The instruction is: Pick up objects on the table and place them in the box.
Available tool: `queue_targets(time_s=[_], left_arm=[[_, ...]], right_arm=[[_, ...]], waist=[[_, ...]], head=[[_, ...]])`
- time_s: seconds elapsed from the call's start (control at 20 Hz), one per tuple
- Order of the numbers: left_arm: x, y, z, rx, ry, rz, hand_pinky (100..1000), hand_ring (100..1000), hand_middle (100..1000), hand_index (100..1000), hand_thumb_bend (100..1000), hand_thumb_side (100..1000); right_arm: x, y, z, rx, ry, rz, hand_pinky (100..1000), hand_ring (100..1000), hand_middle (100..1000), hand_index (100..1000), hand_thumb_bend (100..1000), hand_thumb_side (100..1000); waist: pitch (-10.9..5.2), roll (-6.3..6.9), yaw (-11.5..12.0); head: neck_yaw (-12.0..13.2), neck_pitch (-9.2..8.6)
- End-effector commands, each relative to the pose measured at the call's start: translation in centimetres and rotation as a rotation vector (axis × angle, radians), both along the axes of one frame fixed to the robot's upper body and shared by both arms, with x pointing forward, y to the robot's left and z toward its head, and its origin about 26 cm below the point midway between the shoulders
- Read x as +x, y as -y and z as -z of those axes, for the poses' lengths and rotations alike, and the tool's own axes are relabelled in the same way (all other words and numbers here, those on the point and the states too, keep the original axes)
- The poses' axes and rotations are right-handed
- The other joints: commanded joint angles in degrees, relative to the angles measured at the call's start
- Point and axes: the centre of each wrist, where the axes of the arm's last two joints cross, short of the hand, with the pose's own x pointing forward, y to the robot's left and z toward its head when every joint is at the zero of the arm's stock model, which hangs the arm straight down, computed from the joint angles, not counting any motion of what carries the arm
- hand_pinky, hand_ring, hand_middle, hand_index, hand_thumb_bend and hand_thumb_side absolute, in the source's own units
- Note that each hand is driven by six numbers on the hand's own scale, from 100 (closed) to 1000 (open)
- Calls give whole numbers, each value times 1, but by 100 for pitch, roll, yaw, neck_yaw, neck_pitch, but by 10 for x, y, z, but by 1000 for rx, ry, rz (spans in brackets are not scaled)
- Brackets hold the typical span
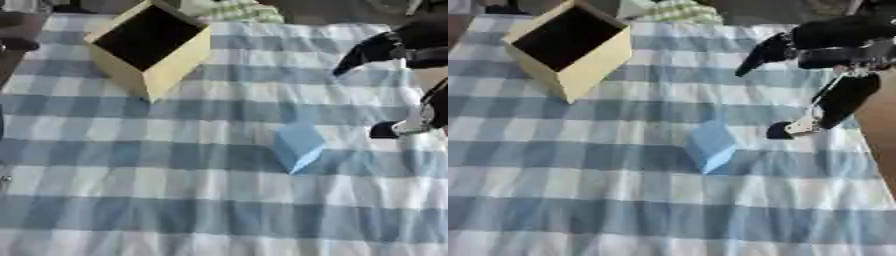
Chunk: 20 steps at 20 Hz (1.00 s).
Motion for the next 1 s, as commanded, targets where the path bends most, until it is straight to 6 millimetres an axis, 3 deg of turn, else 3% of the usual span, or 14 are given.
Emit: queue_targets(time_s=[0.05, 0.5, 0.7, 0.85, 1.0], left_arm=[[-2, -2, -7, 24, 16, -2, 630, 774, 777, 846, 218, 671], [-2, -2, -6, 23, 12, -3, 632, 774, 777, 844, 209, 674], [-2, -1, -6, 23, 9, -2, 633, 775, 778, 844, 202, 675], [-2, -1, -6, 23, 8, -1, 633, 775, 778, 844, 192, 680], [-2, -1, -5, 25, 4, -3, 632, 774, 778, 844, 182, 684]], right_arm=[[4, 1, -6, -20, -2, 21, 853, 886, 850, 952, 408, 462], [22, -7, 3, -27, -93, 59, 831, 881, 841, 977, 354, 452], [32, -14, 8, -54, -110, 67, 840, 902, 856, 994, 380, 466], [39, -18, 11, -95, -96, 71, 849, 910, 869, 1000, 460, 504], [46, -21, 14, -124, -72, 64, 835, 894, 858, 1000, 444, 490]], waist=[[-123, 15, 11], [-113, 32, 30], [-99, 41, 43], [-78, 48, 51], [-42, 55, 61]], head=[[10, 36], [11, 64], [7, 69], [-2, 70], [-34, 69]])
